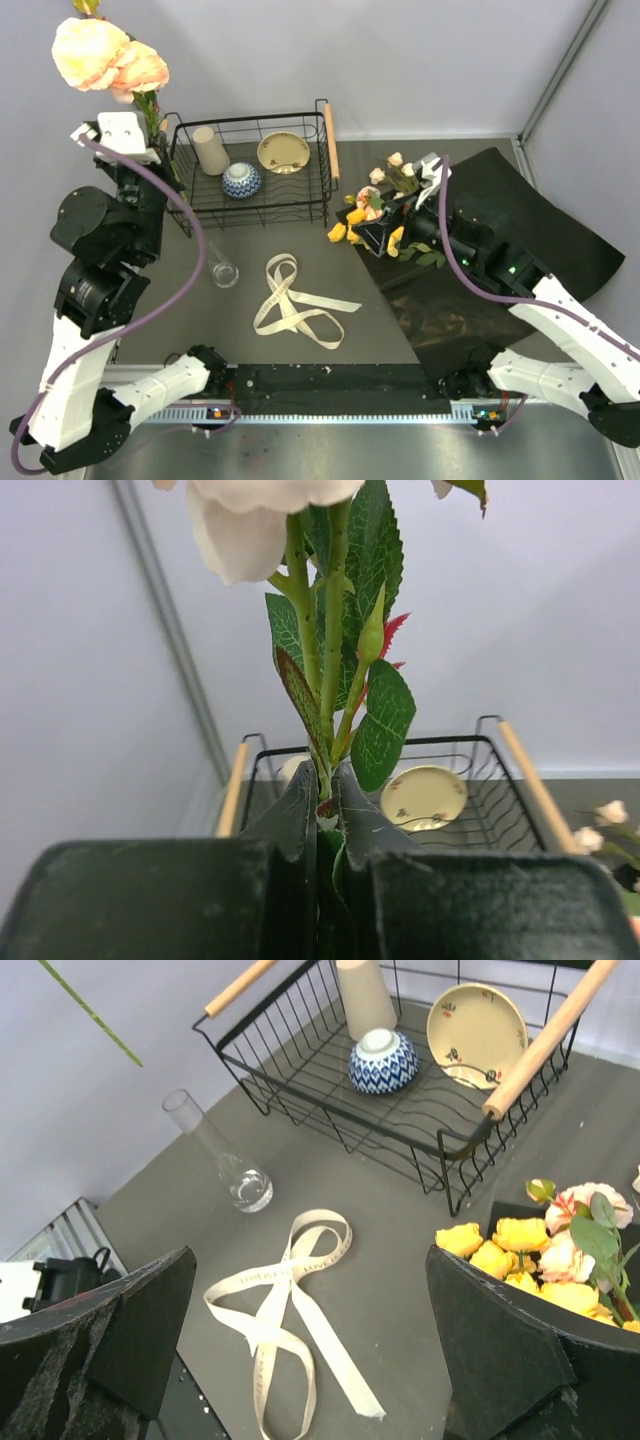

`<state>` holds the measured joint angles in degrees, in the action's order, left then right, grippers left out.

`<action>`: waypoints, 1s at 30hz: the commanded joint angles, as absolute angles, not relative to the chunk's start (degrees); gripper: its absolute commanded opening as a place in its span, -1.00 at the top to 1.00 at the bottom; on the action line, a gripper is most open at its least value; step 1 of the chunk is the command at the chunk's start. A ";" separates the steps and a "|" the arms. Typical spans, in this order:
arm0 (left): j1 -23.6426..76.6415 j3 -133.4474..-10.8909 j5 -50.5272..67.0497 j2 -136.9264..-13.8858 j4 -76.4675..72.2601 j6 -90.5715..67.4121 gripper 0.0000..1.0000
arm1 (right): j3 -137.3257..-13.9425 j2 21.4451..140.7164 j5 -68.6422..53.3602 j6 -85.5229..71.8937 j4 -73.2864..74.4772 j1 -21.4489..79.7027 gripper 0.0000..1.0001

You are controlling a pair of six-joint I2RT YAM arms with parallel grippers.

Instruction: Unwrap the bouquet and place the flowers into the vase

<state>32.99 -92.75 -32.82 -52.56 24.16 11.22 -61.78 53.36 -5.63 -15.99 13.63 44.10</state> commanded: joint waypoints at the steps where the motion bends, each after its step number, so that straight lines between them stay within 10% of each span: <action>1: 32.26 -91.23 -42.18 -53.79 19.16 16.79 1.00 | -61.79 53.17 -5.19 -15.21 12.39 44.47 -0.97; 30: 31.03 -77.61 -42.19 -49.13 9.84 12.75 1.00 | -59.68 52.12 -5.54 -15.29 12.13 44.38 -0.98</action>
